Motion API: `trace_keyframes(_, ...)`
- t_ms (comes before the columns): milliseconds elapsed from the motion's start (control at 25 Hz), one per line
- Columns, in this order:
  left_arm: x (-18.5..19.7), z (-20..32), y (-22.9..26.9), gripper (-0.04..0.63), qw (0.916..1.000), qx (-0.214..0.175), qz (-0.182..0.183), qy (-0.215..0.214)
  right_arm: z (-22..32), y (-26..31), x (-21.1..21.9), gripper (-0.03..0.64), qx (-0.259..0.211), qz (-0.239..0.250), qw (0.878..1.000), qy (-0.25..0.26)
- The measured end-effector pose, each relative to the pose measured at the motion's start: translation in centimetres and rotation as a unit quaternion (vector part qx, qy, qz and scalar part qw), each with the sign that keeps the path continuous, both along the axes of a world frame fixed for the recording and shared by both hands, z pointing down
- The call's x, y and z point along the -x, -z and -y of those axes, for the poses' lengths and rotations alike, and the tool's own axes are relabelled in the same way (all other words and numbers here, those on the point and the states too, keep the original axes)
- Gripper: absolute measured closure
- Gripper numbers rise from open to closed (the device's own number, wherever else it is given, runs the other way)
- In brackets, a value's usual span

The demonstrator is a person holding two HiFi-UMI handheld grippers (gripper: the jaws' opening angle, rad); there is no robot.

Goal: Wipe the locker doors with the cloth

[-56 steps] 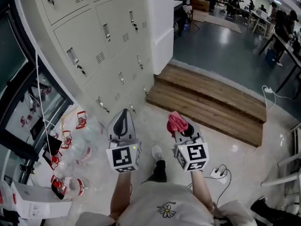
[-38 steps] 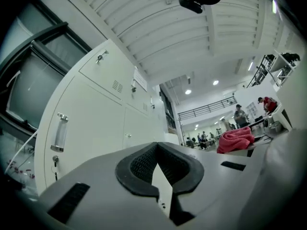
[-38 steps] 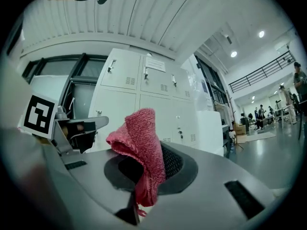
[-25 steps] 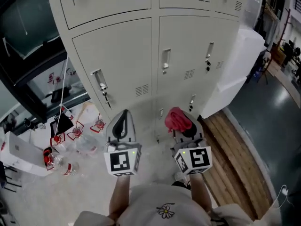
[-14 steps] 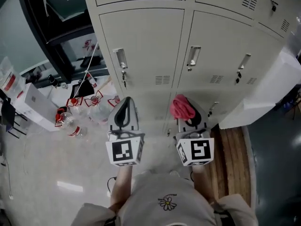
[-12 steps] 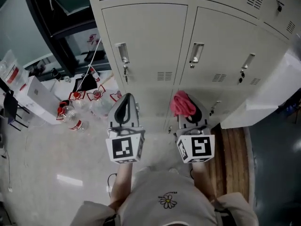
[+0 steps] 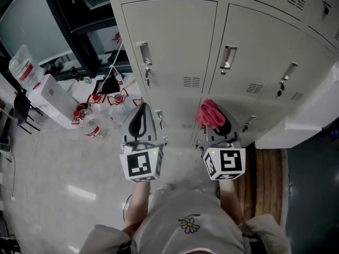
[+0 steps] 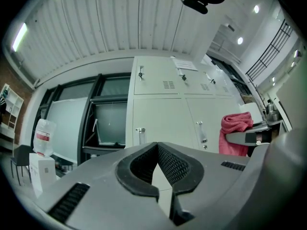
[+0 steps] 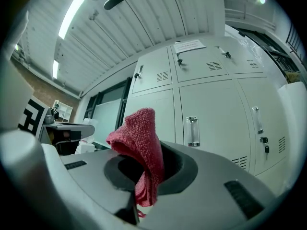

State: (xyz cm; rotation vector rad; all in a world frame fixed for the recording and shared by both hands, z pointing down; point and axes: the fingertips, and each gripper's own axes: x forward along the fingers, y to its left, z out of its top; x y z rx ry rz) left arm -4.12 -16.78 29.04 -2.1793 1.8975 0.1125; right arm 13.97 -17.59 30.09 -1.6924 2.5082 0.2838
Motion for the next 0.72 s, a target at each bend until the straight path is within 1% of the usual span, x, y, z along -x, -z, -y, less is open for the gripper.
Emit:
trace_keyframes(160,0.2,0.4,0.3,0.578,0.9999,-0.004,0.009,-0.011,0.5,0.1,0.6,0.588,0.005,0.006,1.000,0.005)
trace_keyframes(280,0.5,1.0,1.0,0.578,0.9996,-0.010,0.014,-0.022,1.4,2.3,2.2,0.588,-0.006,0.014,0.999,0.028)
trace_keyframes(360,1.0,1.5,1.9,0.578,0.9995,-0.015,0.015,-0.024,2.6,5.3,4.1,0.588,-0.023,0.009,0.998,0.053)
trace_keyframes(520,2.2,2.8,3.5,0.578,0.9993,-0.027,0.005,-0.026,6.0,13.1,9.2,0.588,-0.063,0.001,0.993,0.101)
trace_keyframes(640,3.1,3.6,4.1,0.578,0.9988,-0.034,-0.003,-0.035,8.7,18.3,13.6,0.588,-0.100,-0.021,0.987,0.120)
trace_keyframes(720,3.8,4.2,4.3,0.578,0.9986,-0.036,-0.006,-0.040,10.5,20.6,16.4,0.588,-0.115,-0.035,0.985,0.123)
